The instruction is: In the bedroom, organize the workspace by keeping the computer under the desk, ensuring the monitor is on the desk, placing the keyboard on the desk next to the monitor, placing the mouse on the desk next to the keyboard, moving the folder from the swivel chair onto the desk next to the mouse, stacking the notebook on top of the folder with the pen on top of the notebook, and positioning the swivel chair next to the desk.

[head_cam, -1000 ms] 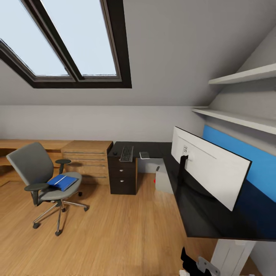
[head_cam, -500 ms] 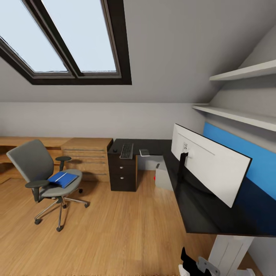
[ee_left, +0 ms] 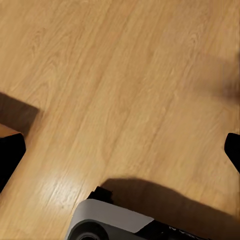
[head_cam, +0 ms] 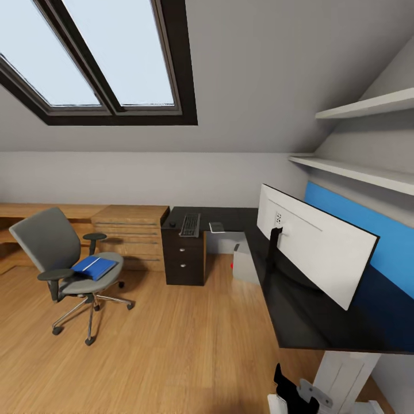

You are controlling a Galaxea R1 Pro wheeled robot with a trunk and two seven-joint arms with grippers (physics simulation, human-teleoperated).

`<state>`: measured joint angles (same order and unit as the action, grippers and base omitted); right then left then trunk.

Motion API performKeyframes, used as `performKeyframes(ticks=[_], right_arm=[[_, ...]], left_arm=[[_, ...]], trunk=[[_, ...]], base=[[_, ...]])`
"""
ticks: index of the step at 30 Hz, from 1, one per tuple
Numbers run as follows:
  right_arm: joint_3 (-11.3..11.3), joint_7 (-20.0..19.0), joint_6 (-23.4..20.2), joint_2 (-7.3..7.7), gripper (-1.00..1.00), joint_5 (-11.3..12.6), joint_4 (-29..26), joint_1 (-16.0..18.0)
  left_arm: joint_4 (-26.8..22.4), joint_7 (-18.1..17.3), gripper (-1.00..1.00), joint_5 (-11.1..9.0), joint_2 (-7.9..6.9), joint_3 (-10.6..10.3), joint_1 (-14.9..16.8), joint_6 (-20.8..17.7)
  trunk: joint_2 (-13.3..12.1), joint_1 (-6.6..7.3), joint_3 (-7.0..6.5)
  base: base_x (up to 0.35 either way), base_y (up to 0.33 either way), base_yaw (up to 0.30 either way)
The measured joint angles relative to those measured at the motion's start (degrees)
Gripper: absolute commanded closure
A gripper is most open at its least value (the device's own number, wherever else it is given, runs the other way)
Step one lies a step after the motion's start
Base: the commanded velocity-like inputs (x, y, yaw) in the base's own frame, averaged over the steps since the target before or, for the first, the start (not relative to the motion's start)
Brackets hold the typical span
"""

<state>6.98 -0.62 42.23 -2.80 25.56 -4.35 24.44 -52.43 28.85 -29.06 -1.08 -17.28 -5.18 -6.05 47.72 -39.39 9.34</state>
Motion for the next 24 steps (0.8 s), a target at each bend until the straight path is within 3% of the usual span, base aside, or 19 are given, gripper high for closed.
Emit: performKeyframes(ticks=[7, 8, 10, 12, 14, 15, 17, 18, 21, 23, 24], right_arm=[[0.59, 1.76, -1.26, 0.12, -1.0, -0.26, -15.14, 0.05], [0.55, 4.33, -5.35, 0.19, -1.0, -0.59, -20.86, 0.1], [0.46, 6.91, -9.99, 0.35, -1.0, -0.72, -26.34, 0.06], [0.3, 12.69, -22.6, 1.11, -1.0, -1.76, -37.99, 0.06], [0.27, 15.93, -30.51, 1.59, -1.0, -2.68, -44.23, 0.02], [0.25, 18.93, -38.58, 2.05, -1.0, -3.99, -49.04, 0.04], [0.23, 21.42, -45.96, 2.43, -1.0, -5.03, -52.92, 0.09], [0.21, 22.94, -52.25, 2.65, -1.0, -6.38, -55.44, 0.18], [-0.5, 24.39, -58.87, 2.82, -1.0, -9.04, -57.9, 0.3], [-1.38, 24.73, -59.92, 2.93, -1.0, -10.66, -58.22, 0.33], [-2.96, 24.94, -59.48, 3.62, -1.0, -14.51, -58.3, 0.32]], left_arm=[[-12.58, 0.19, -1.0, 0.35, 0.02, -0.05, 2.84, -3.27], [-17.21, 0.37, -1.0, 0.49, 0.12, -0.08, 3.58, -8.07], [-20.75, 0.56, -1.0, 0.49, 0.34, -0.06, 4.5, -12.25], [-25.17, 0.78, -1.0, 0.52, 1.02, 0.24, 6.99, -19.34], [-26.55, 0.76, -1.0, 0.53, 1.32, 0.75, 8.58, -21.66], [-27.33, 0.69, -1.0, 0.45, 1.52, 1.46, 10.02, -23.13], [-27.67, 0.6, -1.0, 0.27, 1.65, 2.31, 11.24, -24.14], [-27.54, 0.5, -1.0, 0.16, 1.75, 3.11, 11.97, -24.73], [-26.79, 0.47, -1.0, 0.28, 1.93, 3.83, 12.76, -25.08], [-26.56, 0.45, -1.0, 0.35, 1.94, 3.67, 12.96, -25.09], [-26.27, 0.45, -1.0, 0.47, 1.83, 3.09, 13.18, -25.02]], trunk=[[0.0, 0.0, 0.0], [0.0, 0.0, -0.02], [0.0, 0.0, 0.0], [-0.01, 0.0, -0.03], [0.0, 0.0, -0.01], [0.0, 0.0, -0.02], [-0.01, 0.0, -0.01], [-0.01, 0.0, -0.01], [-0.01, 0.0, -0.01], [-0.01, 0.0, -0.01], [-0.01, 0.0, -0.01]], base=[[0.0, 0.0, 0.0], [0.0, 0.0, 0.0], [0.0, 0.0, 0.0], [0.0, 0.0, 0.0], [0.0, 0.0, 0.0], [0.0, 0.0, 0.0], [0.0, 0.0, 0.0], [0.0, 0.0, 0.0], [0.0, 0.0, 0.0], [0.004, 0.0, 0.0], [0.032, -0.007, 0.0]])
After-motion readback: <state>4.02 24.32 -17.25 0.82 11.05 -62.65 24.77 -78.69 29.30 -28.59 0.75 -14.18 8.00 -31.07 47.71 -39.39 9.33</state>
